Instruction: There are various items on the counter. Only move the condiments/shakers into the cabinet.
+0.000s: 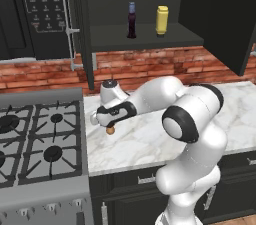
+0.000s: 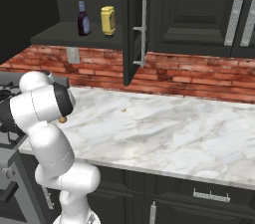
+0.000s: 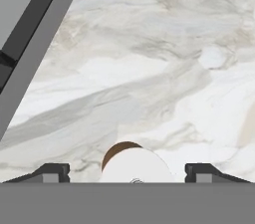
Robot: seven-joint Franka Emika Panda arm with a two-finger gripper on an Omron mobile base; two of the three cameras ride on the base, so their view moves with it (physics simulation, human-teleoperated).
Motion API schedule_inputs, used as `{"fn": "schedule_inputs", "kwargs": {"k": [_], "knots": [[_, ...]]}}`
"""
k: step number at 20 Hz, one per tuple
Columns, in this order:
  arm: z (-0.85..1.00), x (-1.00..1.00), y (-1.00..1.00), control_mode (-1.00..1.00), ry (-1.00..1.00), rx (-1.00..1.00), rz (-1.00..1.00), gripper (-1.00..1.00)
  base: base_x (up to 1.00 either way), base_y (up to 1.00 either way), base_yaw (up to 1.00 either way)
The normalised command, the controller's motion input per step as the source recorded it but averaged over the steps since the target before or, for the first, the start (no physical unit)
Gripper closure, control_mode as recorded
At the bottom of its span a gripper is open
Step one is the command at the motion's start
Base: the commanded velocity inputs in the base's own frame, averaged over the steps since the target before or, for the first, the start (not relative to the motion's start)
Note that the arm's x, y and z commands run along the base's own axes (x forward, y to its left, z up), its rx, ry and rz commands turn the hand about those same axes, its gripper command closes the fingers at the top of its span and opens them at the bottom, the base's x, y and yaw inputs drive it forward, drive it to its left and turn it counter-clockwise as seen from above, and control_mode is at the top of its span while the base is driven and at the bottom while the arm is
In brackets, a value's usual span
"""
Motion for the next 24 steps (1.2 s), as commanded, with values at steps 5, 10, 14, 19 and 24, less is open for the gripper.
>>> {"fn": "schedule_inputs", "kwargs": {"k": [5, 10, 14, 19, 24], "knots": [[0.0, 0.0, 0.0, -1.0, 0.0, 0.0, 0.0, 1.0, 0.0, 0.0, 0.0], [0.01, 0.0, 0.0, -1.0, 0.0, 0.0, 0.0, 1.0, 0.0, 0.0, 0.0], [0.46, -0.01, 0.0, -1.0, -0.05, 0.0, -0.07, 1.0, 0.0, 0.0, 0.0], [0.81, -0.04, -0.04, -1.0, -0.07, 0.0, -0.17, 1.0, 0.0, 0.0, 0.0], [0.95, -0.03, -0.13, -1.0, -0.02, 0.0, -0.22, 1.0, 0.0, 0.0, 0.0]]}}
